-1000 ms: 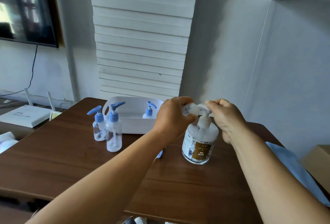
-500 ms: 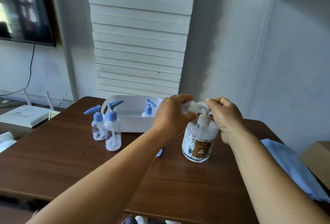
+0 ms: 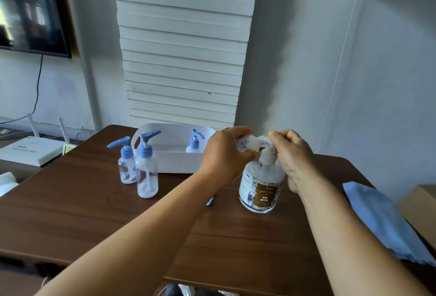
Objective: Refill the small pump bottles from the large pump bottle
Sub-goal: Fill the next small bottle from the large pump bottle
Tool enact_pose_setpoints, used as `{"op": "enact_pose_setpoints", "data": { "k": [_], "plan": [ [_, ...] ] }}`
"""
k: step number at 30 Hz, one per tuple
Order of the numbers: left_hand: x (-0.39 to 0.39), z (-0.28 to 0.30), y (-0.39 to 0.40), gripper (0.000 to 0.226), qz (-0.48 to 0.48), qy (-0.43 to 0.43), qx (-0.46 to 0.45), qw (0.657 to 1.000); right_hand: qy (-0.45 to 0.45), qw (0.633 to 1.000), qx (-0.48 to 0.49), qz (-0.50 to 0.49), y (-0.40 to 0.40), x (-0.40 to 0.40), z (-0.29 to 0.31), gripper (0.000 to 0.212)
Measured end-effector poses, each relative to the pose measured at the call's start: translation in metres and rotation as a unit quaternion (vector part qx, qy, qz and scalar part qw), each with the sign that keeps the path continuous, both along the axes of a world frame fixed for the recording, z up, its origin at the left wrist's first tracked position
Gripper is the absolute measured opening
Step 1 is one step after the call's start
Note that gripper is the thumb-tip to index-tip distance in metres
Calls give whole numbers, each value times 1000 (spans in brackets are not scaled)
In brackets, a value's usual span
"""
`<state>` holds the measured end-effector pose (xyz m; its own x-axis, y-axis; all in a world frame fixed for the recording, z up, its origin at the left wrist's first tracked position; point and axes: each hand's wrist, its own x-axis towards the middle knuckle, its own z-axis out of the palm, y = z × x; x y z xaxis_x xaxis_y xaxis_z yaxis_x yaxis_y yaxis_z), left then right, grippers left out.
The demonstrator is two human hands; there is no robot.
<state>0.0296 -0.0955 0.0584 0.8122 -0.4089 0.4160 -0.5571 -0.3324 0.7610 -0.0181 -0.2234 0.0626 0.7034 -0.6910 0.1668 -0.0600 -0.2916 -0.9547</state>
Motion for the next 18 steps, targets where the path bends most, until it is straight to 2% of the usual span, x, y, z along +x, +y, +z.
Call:
{"op": "enact_pose_setpoints", "data": {
  "k": [7,12,18],
  "plan": [
    [-1,9,0,48,1,-19,4,1000,13,999,-52,10,-5,-4,15,21],
    [-1,4,1,48,-1,-3,9,1000,-12,1000,3,-6,0,2,0,19],
    [-4,9,2,47,1,-9,7,1000,-19,1000,10,10,-5,1,5,19]
  ]
}}
